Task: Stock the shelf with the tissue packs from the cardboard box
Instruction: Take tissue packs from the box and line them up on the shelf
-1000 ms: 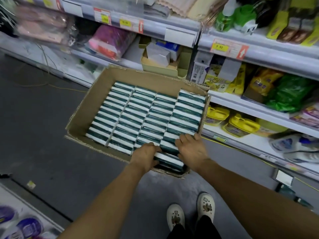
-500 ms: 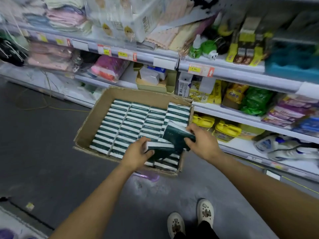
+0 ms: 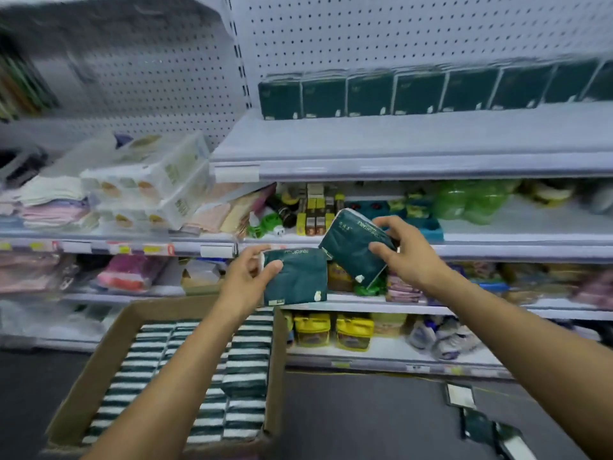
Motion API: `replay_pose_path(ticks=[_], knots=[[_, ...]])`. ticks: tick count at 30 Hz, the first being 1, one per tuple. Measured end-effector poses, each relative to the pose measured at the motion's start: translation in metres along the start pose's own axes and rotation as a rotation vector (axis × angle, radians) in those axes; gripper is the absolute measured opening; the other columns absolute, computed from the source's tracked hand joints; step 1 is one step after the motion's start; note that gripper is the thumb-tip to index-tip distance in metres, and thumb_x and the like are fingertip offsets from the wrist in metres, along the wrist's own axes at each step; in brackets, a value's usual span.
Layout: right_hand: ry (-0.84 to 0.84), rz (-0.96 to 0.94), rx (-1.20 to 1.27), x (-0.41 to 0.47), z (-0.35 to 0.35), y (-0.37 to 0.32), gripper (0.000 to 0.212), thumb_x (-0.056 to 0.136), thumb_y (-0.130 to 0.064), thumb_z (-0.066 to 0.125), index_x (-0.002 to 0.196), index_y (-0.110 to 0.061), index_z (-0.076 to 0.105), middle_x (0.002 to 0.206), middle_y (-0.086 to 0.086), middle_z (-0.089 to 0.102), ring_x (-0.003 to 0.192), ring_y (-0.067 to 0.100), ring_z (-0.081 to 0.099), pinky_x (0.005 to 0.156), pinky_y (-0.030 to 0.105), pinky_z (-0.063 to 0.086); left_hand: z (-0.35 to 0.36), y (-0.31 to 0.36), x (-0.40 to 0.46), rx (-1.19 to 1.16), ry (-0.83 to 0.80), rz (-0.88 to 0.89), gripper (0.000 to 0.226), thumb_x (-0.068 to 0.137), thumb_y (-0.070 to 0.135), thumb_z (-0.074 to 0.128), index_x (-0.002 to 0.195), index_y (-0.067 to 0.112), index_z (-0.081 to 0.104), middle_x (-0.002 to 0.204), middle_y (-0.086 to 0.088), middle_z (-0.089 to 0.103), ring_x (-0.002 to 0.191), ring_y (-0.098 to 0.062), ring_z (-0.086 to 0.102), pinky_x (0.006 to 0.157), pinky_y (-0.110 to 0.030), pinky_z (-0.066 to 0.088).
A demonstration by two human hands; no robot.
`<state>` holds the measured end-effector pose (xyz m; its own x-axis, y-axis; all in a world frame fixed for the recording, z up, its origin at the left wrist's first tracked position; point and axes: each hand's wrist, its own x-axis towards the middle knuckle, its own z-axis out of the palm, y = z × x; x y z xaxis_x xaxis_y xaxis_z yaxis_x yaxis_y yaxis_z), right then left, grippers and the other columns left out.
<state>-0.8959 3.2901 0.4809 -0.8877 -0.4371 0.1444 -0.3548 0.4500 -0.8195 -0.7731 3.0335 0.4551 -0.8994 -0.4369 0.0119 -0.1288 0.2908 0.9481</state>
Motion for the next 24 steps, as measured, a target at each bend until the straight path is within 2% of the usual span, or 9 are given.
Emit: replay_pose_path(ticks=[2, 5, 9, 12, 15, 17, 19, 22, 24], knots=[[0.069, -0.035, 0.009, 0.006, -0.044, 0.001, 0.032, 0.091, -0.013, 0.063, 0.122, -0.016, 0.052, 0.104, -0.004, 0.061, 0.096, 0.014, 0.06, 0.077, 0.021, 0.044, 0.029, 0.036, 0.014, -0.014, -0.02, 0.051, 0.031, 0.092, 0.023, 0.066, 0.121, 0.025, 0.055, 0.111, -0.002, 0.067, 0.099, -0.016, 0.066, 0.076, -0.028, 0.058], [0.164, -0.05, 0.02, 0.013, -0.103, 0.008, 0.04, 0.091, -0.014, 0.063, 0.126, -0.017, 0.045, 0.099, -0.004, 0.059, 0.089, 0.01, 0.059, 0.071, 0.014, 0.042, 0.073, 0.075, 0.028, -0.023, -0.031, 0.127, 0.032, 0.092, 0.026, 0.065, 0.122, 0.029, 0.054, 0.116, -0.004, 0.065, 0.103, -0.017, 0.065, 0.074, -0.027, 0.058], [0.228, -0.08, 0.019, 0.023, -0.191, 0.029, 0.039, 0.092, -0.017, 0.061, 0.126, -0.021, 0.041, 0.094, 0.005, 0.063, 0.084, 0.017, 0.064, 0.065, 0.022, 0.045, 0.144, 0.129, 0.046, -0.039, -0.053, 0.249, 0.029, 0.093, 0.027, 0.065, 0.121, 0.028, 0.061, 0.115, -0.002, 0.065, 0.108, -0.019, 0.062, 0.084, -0.035, 0.058], [0.328, -0.101, -0.022, 0.037, -0.249, 0.045, 0.037, 0.092, -0.014, 0.062, 0.124, -0.02, 0.045, 0.088, 0.005, 0.059, 0.079, 0.016, 0.061, 0.061, 0.02, 0.045, 0.196, 0.169, 0.059, -0.041, -0.048, 0.295, 0.022, 0.093, 0.029, 0.065, 0.114, 0.035, 0.064, 0.105, -0.005, 0.065, 0.093, -0.018, 0.065, 0.068, -0.041, 0.058], [0.385, -0.114, -0.064, 0.05, -0.3, 0.064, 0.032, 0.089, -0.013, 0.063, 0.119, -0.019, 0.052, 0.085, 0.003, 0.06, 0.079, 0.019, 0.06, 0.066, 0.029, 0.049, 0.24, 0.201, 0.076, -0.099, -0.056, 0.297, 0.021, 0.092, 0.029, 0.066, 0.112, 0.037, 0.064, 0.109, -0.008, 0.065, 0.092, -0.023, 0.067, 0.061, -0.047, 0.06], [0.415, -0.114, -0.106, 0.058, -0.333, 0.079, 0.027, 0.088, -0.011, 0.064, 0.113, -0.02, 0.059, 0.086, 0.004, 0.063, 0.08, 0.021, 0.061, 0.068, 0.034, 0.052, 0.265, 0.219, 0.087, -0.118, -0.058, 0.306, 0.021, 0.092, 0.029, 0.067, 0.112, 0.035, 0.065, 0.11, -0.01, 0.066, 0.092, -0.024, 0.067, 0.054, -0.038, 0.058], [0.446, -0.101, -0.159, 0.066, -0.361, 0.094, 0.025, 0.088, -0.011, 0.066, 0.111, -0.021, 0.063, 0.09, 0.008, 0.065, 0.078, 0.018, 0.058, 0.068, 0.029, 0.049, 0.286, 0.234, 0.096, -0.13, -0.059, 0.308, 0.021, 0.092, 0.027, 0.067, 0.113, 0.031, 0.065, 0.108, -0.011, 0.066, 0.091, -0.025, 0.067, 0.05, -0.024, 0.052], [0.474, -0.073, -0.203, 0.078, -0.394, 0.12, 0.026, 0.088, -0.011, 0.065, 0.111, -0.023, 0.066, 0.095, 0.009, 0.067, 0.079, 0.016, 0.057, 0.067, 0.023, 0.045, 0.312, 0.253, 0.109, -0.117, -0.076, 0.327, 0.022, 0.091, 0.029, 0.067, 0.113, 0.031, 0.064, 0.106, -0.007, 0.064, 0.093, -0.023, 0.066, 0.057, -0.021, 0.051], [0.47, -0.051, -0.246, 0.085, -0.407, 0.136, 0.029, 0.09, -0.011, 0.064, 0.115, -0.024, 0.066, 0.107, 0.007, 0.067, 0.09, 0.019, 0.058, 0.077, 0.028, 0.05, 0.326, 0.263, 0.119, -0.075, -0.07, 0.345, 0.023, 0.091, 0.033, 0.067, 0.114, 0.035, 0.064, 0.108, -0.001, 0.061, 0.092, -0.018, 0.063, 0.06, -0.02, 0.048]])
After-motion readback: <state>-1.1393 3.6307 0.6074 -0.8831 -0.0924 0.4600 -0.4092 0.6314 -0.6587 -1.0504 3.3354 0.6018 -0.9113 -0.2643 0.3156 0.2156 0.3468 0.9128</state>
